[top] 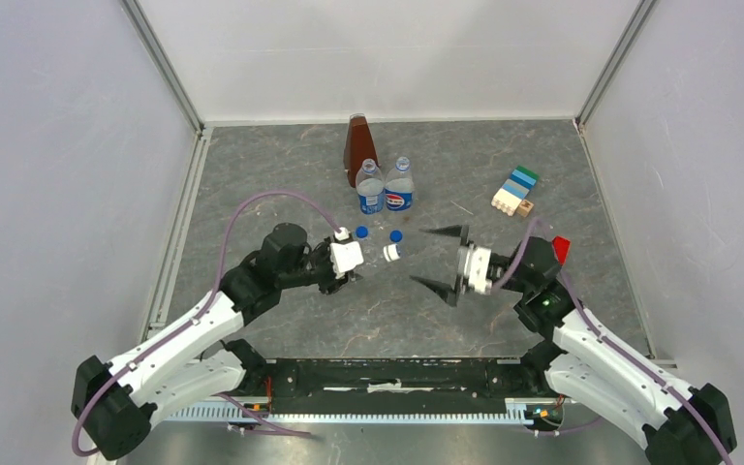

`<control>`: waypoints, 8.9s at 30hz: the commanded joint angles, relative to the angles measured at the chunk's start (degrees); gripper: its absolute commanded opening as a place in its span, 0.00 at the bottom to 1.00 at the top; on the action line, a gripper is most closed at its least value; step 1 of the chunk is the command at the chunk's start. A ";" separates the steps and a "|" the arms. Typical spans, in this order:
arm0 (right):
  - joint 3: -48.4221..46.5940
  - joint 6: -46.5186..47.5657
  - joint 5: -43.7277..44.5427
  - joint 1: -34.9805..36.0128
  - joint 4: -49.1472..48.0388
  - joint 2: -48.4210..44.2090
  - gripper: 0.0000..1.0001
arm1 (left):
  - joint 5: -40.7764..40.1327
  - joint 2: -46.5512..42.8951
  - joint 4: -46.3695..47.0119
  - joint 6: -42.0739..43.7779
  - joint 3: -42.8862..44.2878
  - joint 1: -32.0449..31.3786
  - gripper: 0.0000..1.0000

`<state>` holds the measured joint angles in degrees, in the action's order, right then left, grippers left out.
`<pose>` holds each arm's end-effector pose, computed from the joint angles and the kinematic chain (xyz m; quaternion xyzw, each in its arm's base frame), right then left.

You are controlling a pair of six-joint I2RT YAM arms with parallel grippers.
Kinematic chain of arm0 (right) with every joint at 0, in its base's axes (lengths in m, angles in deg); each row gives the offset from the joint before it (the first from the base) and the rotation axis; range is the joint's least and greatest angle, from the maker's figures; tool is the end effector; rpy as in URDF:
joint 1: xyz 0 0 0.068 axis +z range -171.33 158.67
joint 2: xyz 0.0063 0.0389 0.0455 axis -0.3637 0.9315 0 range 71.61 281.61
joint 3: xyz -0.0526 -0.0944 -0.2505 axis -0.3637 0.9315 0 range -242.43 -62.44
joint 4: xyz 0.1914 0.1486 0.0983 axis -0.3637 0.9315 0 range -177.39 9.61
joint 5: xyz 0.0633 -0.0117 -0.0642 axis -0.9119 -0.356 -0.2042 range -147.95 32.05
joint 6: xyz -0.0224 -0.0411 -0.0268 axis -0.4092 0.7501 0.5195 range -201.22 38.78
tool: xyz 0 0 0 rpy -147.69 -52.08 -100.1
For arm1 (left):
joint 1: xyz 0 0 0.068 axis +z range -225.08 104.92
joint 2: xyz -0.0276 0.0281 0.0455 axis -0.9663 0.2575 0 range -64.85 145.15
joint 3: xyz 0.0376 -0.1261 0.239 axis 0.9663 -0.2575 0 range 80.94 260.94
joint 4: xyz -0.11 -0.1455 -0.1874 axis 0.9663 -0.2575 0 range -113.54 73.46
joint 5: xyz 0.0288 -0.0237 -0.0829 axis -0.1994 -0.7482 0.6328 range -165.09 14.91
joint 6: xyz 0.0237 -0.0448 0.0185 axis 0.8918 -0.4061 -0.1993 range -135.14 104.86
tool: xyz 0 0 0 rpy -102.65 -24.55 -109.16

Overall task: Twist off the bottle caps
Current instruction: Unscrew the bottle cap from the plastic bottle, then place the bottle cap at the center of the board, then place the plastic bottle at the center of the board, then reset both arms

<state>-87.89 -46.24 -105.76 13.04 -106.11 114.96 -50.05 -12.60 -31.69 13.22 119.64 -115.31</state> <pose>0.1317 0.1221 0.2779 -0.6024 0.3636 0.2810 0.6526 0.1460 -0.1432 0.2721 0.5645 0.6316 -0.2370 0.4756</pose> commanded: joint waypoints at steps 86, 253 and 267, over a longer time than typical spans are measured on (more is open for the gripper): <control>-16.80 69.28 -9.31 -0.18 45.86 -0.27 0.00 | 9.34 6.21 -16.12 0.06 11.31 -2.69 0.03; -20.30 -36.58 49.38 -9.15 4.42 19.03 0.82 | -28.73 -7.77 46.53 -25.22 -22.44 -2.23 1.00; -0.89 -43.93 72.36 -10.29 9.23 0.44 0.93 | -45.66 -6.05 23.94 -44.65 -13.66 9.22 1.00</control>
<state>-90.82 -88.82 -40.37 3.60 -100.69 116.04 -97.11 -20.42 0.59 -23.34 99.82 -111.70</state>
